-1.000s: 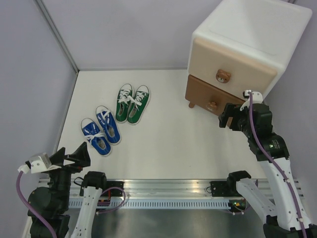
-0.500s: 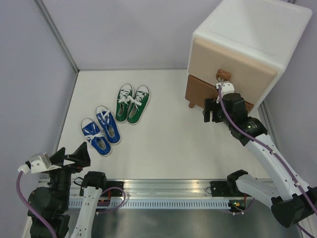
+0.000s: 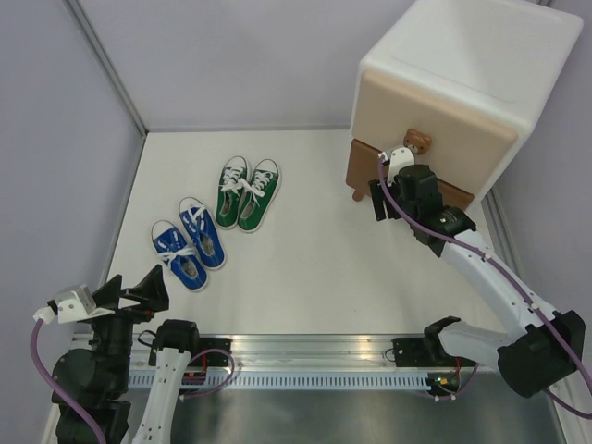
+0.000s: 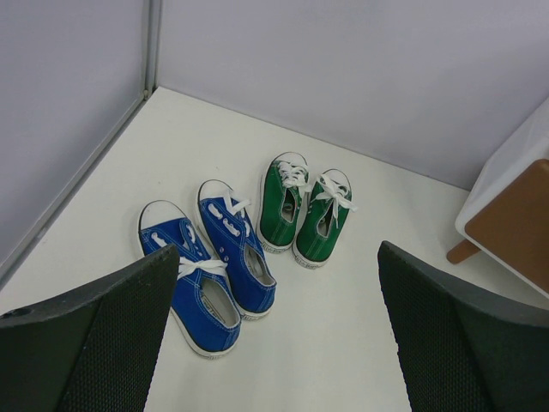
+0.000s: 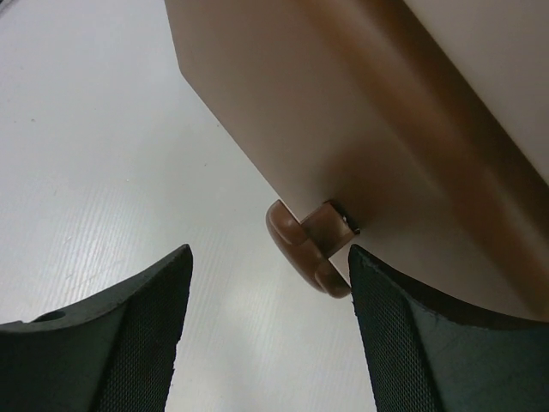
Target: Place and organize the shoes in the shoe cabinet
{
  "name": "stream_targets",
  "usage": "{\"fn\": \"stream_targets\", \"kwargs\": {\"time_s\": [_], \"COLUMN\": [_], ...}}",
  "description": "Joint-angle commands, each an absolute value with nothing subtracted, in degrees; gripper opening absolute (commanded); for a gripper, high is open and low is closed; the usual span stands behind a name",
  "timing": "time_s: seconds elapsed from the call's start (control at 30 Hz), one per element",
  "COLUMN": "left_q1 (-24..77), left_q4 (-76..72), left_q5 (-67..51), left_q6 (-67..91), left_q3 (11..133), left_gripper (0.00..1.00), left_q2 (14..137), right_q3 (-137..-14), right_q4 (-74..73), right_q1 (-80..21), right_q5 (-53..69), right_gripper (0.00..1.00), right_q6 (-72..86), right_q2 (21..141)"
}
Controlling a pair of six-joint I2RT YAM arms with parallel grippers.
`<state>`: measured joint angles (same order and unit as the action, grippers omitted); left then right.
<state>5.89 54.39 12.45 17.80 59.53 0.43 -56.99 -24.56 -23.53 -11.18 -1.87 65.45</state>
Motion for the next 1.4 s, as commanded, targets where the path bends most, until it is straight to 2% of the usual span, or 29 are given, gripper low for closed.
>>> {"fn": "stream_targets", "kwargs": {"time_s": [0.0, 0.13, 0.33, 0.63, 0.73, 0.93, 1.37], "left_q1": [6.2, 6.2, 6.2, 6.2, 6.2, 6.3, 6.3], "left_q4": [54.5, 54.5, 54.6, 54.5, 54.5, 54.4, 54.5], "left_q5": [12.1, 12.0, 12.0, 11.7, 11.8, 11.8, 11.7], "left_q6": [18.2, 17.8, 17.5, 17.2, 17.3, 17.2, 17.1], "left_q3": [59.3, 59.3, 59.3, 59.3, 59.3, 59.3, 59.3], "left_gripper": [0.98, 0.98, 0.98, 0.98, 0.98, 0.99, 0.99], "left_q2": [-1.0, -1.5, -1.7, -1.8, -1.8, -1.8, -1.9], "right_q3": [-56.5, -57.2, -56.7, -55.2, -55.2, -55.2, -55.6], "right_q4": [-19.4, -18.9, -20.0, -22.3, -23.1, -25.1, -29.9], "right_q1": [-23.0, -23.0, -23.2, -24.0, -24.4, -26.1, -29.7], "right_q5": [-14.8, -14.6, -12.5, -9.4, -9.2, -7.5, -2.8], "right_gripper": [0.77, 0.76, 0.67, 0.41, 0.27, 0.16, 0.13], "right_q6": [-4.2, -4.9, -5.6, -5.9, -6.0, -6.6, -6.9], "right_q2": [67.4, 69.5, 71.0, 69.5, 68.9, 66.9, 62.6]}}
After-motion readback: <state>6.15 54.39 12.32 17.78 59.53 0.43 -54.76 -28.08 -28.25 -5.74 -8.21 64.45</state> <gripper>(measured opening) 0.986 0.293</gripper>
